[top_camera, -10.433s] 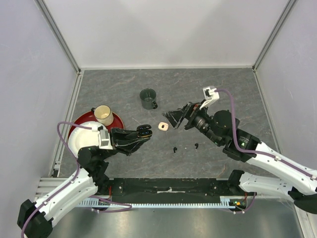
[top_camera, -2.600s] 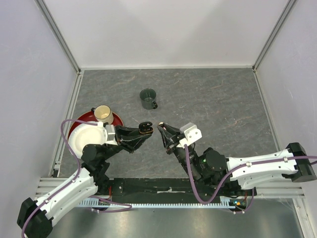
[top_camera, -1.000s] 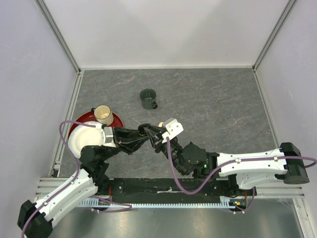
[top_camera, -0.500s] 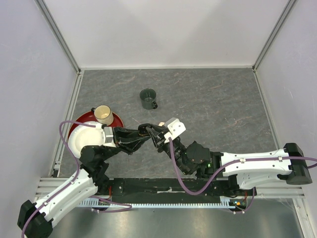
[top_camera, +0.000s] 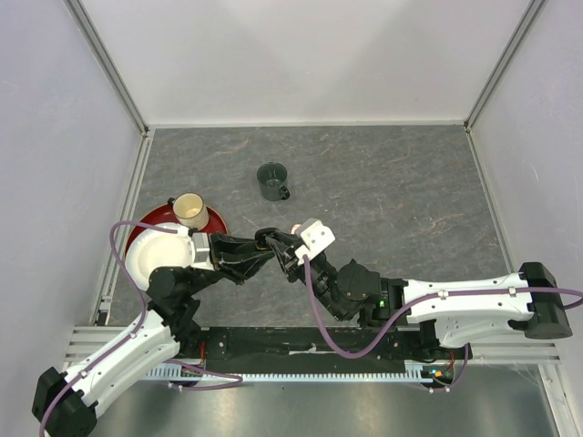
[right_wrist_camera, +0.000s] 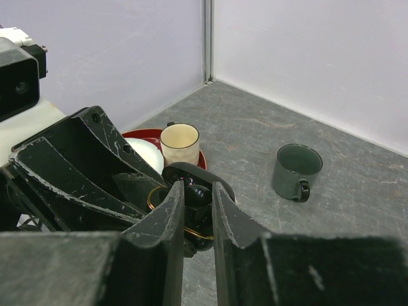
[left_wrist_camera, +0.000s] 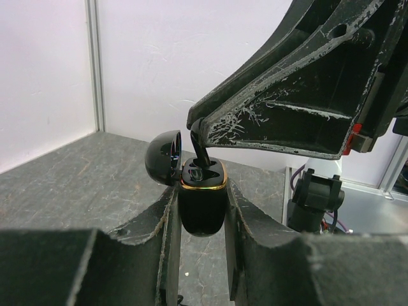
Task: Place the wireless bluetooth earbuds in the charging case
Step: Place the earbud in the charging case.
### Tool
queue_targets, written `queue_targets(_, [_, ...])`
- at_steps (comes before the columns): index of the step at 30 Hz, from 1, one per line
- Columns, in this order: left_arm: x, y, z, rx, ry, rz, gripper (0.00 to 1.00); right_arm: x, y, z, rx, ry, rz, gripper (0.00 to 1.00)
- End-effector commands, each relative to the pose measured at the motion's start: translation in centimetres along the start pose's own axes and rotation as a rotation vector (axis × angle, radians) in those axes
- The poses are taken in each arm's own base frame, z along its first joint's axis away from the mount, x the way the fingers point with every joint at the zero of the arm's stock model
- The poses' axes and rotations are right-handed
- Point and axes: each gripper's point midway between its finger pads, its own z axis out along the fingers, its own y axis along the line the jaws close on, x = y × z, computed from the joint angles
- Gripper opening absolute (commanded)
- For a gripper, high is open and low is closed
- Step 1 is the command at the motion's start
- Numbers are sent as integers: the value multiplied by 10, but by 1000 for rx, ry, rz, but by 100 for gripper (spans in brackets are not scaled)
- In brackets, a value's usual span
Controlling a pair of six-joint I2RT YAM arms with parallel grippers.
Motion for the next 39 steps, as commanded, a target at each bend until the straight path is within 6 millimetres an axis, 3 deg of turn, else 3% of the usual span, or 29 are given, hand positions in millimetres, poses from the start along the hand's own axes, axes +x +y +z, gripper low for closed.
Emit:
queue_targets(1, [-28, -7, 6, 24, -73, 35, 2, -1, -5, 3, 24, -4, -8, 0])
queue_targets(23, [-27, -6, 6, 22, -72, 39, 2, -2, -16, -2, 15, 11, -62, 0])
queue_targets(39, [-37, -9, 4, 28, -120, 64, 2, 12, -10, -4, -21, 54, -71, 0])
